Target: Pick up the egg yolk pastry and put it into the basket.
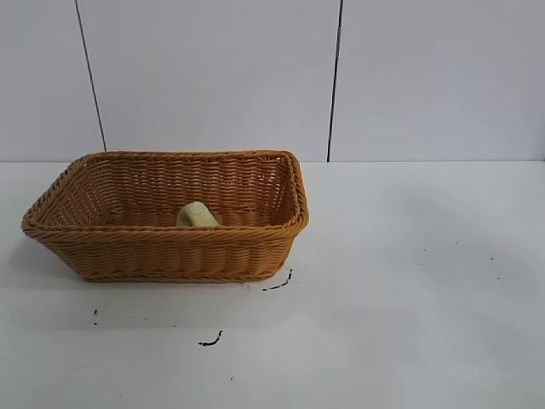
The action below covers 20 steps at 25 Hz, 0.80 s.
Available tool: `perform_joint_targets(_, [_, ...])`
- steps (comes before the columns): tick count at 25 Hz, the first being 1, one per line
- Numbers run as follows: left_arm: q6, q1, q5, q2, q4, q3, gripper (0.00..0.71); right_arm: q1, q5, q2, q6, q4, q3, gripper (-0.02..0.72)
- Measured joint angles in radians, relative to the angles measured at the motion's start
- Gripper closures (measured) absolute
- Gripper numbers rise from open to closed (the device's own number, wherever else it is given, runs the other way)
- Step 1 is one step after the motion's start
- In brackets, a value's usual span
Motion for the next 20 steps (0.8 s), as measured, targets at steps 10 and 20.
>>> perform_joint_targets(10, [0.000, 0.000, 0.000, 0.000, 0.000, 0.000, 0.014, 0.000, -0.049, -0.558, -0.007, -0.002, 0.180, 0.078])
perform_joint_targets(20, [0.000, 0.000, 0.000, 0.000, 0.000, 0.000, 0.014, 0.000, -0.047, -0.885, -0.014, -0.002, 0.186, 0.078])
